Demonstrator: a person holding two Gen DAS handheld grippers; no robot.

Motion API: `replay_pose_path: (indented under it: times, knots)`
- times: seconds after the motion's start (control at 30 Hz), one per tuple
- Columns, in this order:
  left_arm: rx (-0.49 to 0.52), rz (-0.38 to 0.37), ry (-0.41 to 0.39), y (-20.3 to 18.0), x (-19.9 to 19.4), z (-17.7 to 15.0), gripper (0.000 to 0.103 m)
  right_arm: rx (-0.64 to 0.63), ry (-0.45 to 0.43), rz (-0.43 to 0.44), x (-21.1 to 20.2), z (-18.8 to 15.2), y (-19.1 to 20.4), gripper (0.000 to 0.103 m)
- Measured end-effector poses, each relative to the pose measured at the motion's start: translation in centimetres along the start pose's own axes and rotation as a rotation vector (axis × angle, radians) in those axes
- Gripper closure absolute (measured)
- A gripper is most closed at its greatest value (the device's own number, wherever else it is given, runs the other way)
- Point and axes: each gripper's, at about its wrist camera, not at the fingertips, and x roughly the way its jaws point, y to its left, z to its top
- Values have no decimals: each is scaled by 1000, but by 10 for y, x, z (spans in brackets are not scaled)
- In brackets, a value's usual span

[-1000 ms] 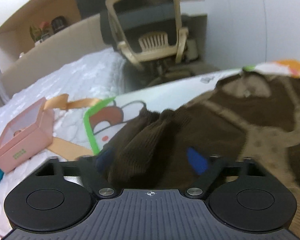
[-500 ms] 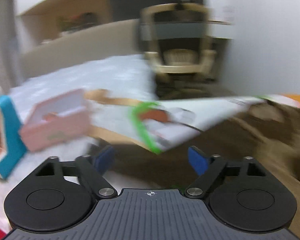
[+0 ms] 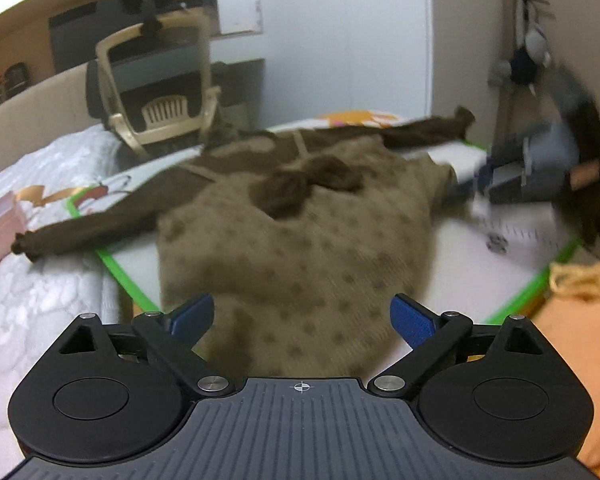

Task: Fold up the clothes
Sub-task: 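Lay the dress flat on the mat with both tools and release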

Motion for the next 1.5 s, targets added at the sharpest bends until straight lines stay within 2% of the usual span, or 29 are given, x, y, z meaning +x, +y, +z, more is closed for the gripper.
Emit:
replay_pose_path:
  times: [0.1,0.2,0.27,0.3,0.33,0.37,0.4,0.5,0.63,0.77,0.9,1.0,1.1,1.17,1.2,1.23,1.33,1.4,1.47,1.5]
  knots:
    - [32,37,18,-7,-4,-12,4,91,-103,-104,-59,-4,-33,98]
    - [26,96,45,1,-3,-17,4,112,-113,-169,-100,-22,-52,98]
    - [22,135,63,7,-2,-20,4,96,-103,-177,-114,-36,-53,96]
    - [20,155,72,9,-2,-22,4,92,-87,-169,-118,-44,-53,87]
    - [18,174,82,12,-1,-23,4,86,-78,-166,-120,-51,-52,72]
    - [17,193,90,15,-1,-25,4,72,-77,-168,-120,-56,-47,65]
    - [34,179,91,12,-1,-25,4,51,-71,-164,-116,-59,-41,62]
    - [89,175,113,2,4,-30,3,-24,-46,-109,-95,-61,-19,61]
    - [71,186,123,10,5,-36,2,-156,-10,5,-71,-61,16,44]
    - [53,197,132,18,6,-41,2,-233,41,46,-53,-61,34,44]
    - [38,176,136,27,-1,-49,2,-230,65,15,-57,-65,28,39]
    - [23,271,141,33,2,-52,2,-225,63,-33,-55,-69,24,35]
    - [-30,321,106,39,10,-45,2,-196,22,-66,-44,-68,23,33]
    - [-73,313,55,41,12,-35,2,-162,-11,-103,-30,-61,21,39]
    - [-92,334,28,43,12,-28,2,-138,-25,-126,-25,-56,19,55]
    - [-112,356,0,46,12,-21,2,-104,-46,-151,-23,-50,14,62]
    - [-146,448,-59,58,11,-6,2,-10,-120,-239,-28,-32,-5,62]
    - [-165,490,-71,68,11,-2,2,-11,-125,-287,-33,-31,-13,61]
    - [-171,495,-44,74,14,-6,2,-26,-90,-311,-33,-38,-19,55]
    - [-163,488,-22,74,16,-12,2,-38,-52,-316,-30,-45,-21,46]
